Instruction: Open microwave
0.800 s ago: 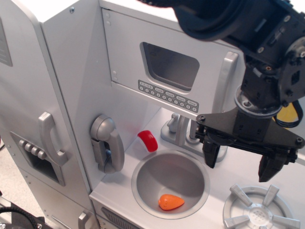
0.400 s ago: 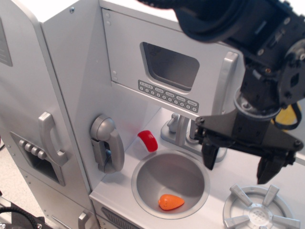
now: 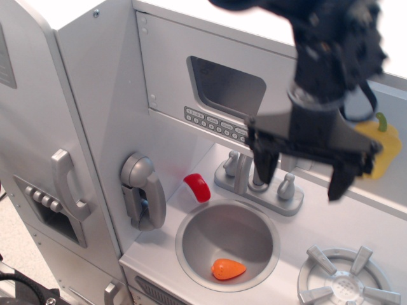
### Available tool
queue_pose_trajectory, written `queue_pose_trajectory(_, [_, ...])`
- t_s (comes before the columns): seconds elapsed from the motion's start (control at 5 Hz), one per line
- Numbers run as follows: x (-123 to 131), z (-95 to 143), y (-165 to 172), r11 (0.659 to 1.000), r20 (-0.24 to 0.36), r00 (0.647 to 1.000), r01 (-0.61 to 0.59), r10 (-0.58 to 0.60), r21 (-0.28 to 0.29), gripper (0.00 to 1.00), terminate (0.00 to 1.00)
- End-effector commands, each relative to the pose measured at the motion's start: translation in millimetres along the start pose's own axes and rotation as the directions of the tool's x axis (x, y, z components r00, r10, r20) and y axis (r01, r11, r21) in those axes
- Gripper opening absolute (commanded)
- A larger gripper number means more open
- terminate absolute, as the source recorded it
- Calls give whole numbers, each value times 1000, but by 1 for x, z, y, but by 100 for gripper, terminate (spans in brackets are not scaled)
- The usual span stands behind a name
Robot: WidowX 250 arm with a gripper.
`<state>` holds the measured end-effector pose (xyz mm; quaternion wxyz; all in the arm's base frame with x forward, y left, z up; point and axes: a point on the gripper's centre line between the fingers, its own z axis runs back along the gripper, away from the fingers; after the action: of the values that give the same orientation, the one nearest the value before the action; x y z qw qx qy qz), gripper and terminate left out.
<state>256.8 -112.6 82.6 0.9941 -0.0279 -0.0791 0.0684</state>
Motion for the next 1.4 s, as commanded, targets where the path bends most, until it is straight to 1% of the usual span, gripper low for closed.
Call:
queue_pose_trajectory(0.0, [45, 27, 3, 997, 98, 995, -23, 30, -71, 100, 0])
queue_pose_trajectory(0.2, [53, 24, -3, 998, 128, 992, -1, 9, -63, 100, 0])
queue_pose_trajectory(0.4, [60, 19, -2, 1000, 153, 988, 0, 4, -29, 100, 0])
queue_pose_trajectory(0.6, [59, 14, 0, 999, 204, 979, 25, -31, 31, 100, 0])
queue_pose_trajectory(0.8, [59, 14, 0, 999, 209, 977, 47, -51, 23, 0, 0])
queue_pose_trajectory(1.0, [58, 15, 2, 996, 220, 972, 80, -85, 33, 0, 0])
queue_pose_trajectory(1.2, [57, 16, 5, 996, 263, 961, 89, -90, 14, 0, 0])
